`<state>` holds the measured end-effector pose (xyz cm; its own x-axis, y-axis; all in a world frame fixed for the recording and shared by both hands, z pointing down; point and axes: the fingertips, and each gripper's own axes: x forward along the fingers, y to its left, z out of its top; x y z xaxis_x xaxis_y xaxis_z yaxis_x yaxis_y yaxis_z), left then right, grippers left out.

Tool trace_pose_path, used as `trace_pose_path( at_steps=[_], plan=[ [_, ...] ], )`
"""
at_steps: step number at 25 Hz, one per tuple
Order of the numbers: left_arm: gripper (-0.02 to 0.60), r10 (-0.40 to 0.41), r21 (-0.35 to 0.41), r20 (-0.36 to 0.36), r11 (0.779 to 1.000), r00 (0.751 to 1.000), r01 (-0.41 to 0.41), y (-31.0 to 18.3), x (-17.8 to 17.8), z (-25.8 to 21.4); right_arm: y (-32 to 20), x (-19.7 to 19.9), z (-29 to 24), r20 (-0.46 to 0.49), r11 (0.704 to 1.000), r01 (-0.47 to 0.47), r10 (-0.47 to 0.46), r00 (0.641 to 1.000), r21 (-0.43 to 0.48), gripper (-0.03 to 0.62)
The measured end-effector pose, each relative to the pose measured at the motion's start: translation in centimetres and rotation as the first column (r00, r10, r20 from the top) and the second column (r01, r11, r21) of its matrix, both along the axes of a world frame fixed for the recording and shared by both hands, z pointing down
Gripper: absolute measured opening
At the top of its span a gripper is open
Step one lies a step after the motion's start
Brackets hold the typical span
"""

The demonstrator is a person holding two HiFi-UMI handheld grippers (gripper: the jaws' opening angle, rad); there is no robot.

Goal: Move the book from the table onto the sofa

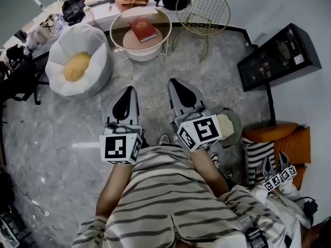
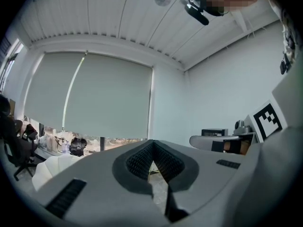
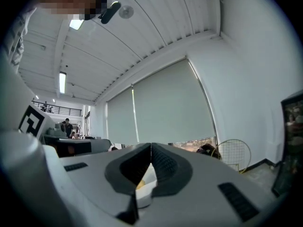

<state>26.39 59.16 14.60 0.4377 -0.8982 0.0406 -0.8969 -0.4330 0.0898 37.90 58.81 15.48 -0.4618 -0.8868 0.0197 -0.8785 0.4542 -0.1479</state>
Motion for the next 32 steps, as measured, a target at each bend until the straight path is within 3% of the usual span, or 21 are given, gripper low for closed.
trace_pose_path(
  at_steps=[12,32],
  plan=[
    [0.005,-0.011,-0.052,-0.009,0.999,1.0,0.011,-5.0,0.4,3.0,-5.1,0.1,2.8,0.014,0.999,0.011,-0.01,1.0,-0.05,0.012],
    [0.005,0.082,-0.108,-0.058,0.99,0.995,-0.088,-30.3,-3.8,3.5,-29.3,-5.6,2.8,-0.006,0.995,-0.049,0.048,0.999,-0.09,0.014]
  ],
)
